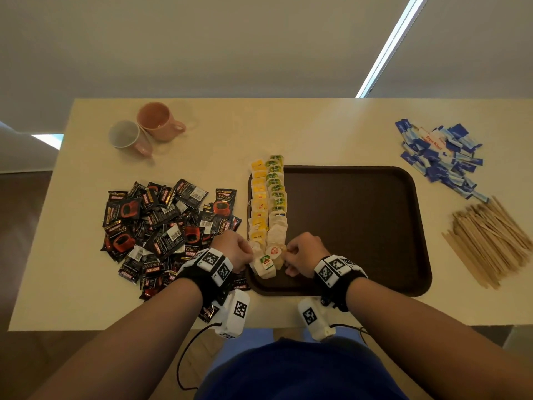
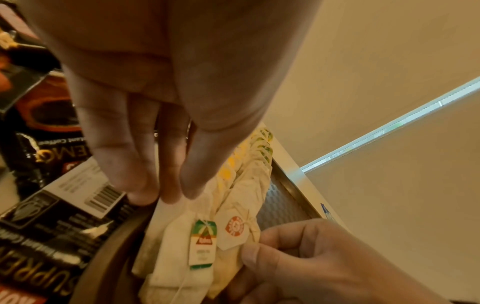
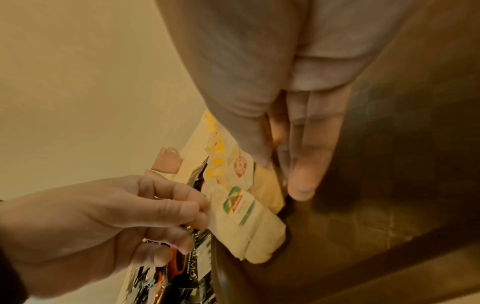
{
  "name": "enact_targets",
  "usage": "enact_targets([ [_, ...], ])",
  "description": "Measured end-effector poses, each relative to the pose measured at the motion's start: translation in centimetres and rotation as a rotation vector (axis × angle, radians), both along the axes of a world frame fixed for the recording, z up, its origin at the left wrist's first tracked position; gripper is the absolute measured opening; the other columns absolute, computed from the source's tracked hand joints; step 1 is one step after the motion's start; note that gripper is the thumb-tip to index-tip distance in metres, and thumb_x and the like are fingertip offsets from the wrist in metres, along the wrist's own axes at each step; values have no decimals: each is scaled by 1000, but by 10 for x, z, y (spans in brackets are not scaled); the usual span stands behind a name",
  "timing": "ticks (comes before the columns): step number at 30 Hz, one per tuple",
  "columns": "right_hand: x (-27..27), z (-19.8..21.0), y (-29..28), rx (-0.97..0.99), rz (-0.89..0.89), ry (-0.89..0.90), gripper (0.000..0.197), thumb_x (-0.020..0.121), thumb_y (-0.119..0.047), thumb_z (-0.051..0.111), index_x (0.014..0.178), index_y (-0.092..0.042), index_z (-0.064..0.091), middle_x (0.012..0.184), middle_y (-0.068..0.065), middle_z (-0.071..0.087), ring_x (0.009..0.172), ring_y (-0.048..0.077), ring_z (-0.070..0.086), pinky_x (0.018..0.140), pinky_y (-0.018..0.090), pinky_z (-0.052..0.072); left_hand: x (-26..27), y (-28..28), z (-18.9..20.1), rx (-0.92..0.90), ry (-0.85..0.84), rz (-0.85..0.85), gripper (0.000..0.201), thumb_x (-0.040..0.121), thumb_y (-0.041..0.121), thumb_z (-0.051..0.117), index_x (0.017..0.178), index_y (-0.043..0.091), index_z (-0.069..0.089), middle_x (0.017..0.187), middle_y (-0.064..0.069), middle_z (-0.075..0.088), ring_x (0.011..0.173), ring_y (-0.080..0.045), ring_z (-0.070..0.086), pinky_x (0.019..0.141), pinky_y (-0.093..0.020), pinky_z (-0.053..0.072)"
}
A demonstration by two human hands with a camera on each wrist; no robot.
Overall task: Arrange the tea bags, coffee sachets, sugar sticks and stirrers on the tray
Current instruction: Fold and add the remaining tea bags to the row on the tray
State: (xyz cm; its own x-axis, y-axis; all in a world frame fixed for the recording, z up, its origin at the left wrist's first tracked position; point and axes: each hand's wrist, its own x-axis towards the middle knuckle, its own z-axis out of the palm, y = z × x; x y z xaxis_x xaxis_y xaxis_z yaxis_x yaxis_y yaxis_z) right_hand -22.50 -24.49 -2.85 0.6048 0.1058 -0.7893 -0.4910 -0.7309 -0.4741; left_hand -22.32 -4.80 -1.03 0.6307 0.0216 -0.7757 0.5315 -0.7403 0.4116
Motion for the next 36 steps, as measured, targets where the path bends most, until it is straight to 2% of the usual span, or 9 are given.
enact_targets([
  [3,3,-1,-7,-42,-14,-36,16,93,-30,68,89,-14,71,76,4,75,66,11,74,72,34,62,1,1,-3,80,-63,13,12,81,18,81,79,20,70,83,5,69,79,-12,68,79,-33,61],
  [7,2,0,-7,-9,-56,-46,16,91,-27,69,91,-11,71,77,5,76,67,12,74,73,35,62,0,-1,-7,154,-91,-19,13,77,21,84,82,21,72,85,8,66,79,-7,61,67,-22,50],
  [9,1,1,-4,-1,-54,-48,16,92,-25,69,91,-8,71,78,7,76,67,13,74,71,35,63,3,-2,-6,166,-92,-54,13,76,21,85,77,21,72,81,10,65,79,-7,61,67,-22,49],
  [13,0,0,-1,-8,-18,-39,13,94,-21,67,88,-9,71,78,8,75,67,14,74,70,34,63,7,-1,-6,141,-115,-116,19,77,20,85,68,24,69,80,8,69,82,-10,66,73,-25,53],
  [17,-1,-2,-1,-3,11,-81,9,94,-17,66,92,-10,72,79,8,74,66,15,74,66,34,63,12,-4,-2,72,-187,-175,12,79,18,84,76,22,72,77,10,66,76,-6,62,69,-21,48],
  [22,2,-2,-5,-14,40,-116,15,93,-23,67,91,-10,74,75,8,74,66,16,73,67,36,63,12,-8,2,-25,-206,-178,14,76,13,85,85,14,74,82,4,70,79,-9,67,74,-23,56],
  [25,10,0,-14,-46,51,-106,16,95,-16,62,108,-16,71,92,5,75,82,16,73,80,34,61,11,-4,0,-9,-237,-151,16,76,16,86,82,18,71,79,7,68,73,-5,64,63,-16,46],
  [29,37,6,-15,-142,-22,-246,34,97,-13,52,129,-20,61,121,4,67,113,20,61,98,36,52,16,1,2,29,-323,-47,10,85,21,78,85,23,67,80,10,65,76,-6,61,61,-15,42],
  [36,64,13,8,-93,-66,-236,38,95,-7,52,131,-16,62,122,5,67,113,24,62,95,32,50,32,1,3,24,-366,58,8,92,17,66,100,18,68,95,4,66,90,-12,62,79,-23,46],
])
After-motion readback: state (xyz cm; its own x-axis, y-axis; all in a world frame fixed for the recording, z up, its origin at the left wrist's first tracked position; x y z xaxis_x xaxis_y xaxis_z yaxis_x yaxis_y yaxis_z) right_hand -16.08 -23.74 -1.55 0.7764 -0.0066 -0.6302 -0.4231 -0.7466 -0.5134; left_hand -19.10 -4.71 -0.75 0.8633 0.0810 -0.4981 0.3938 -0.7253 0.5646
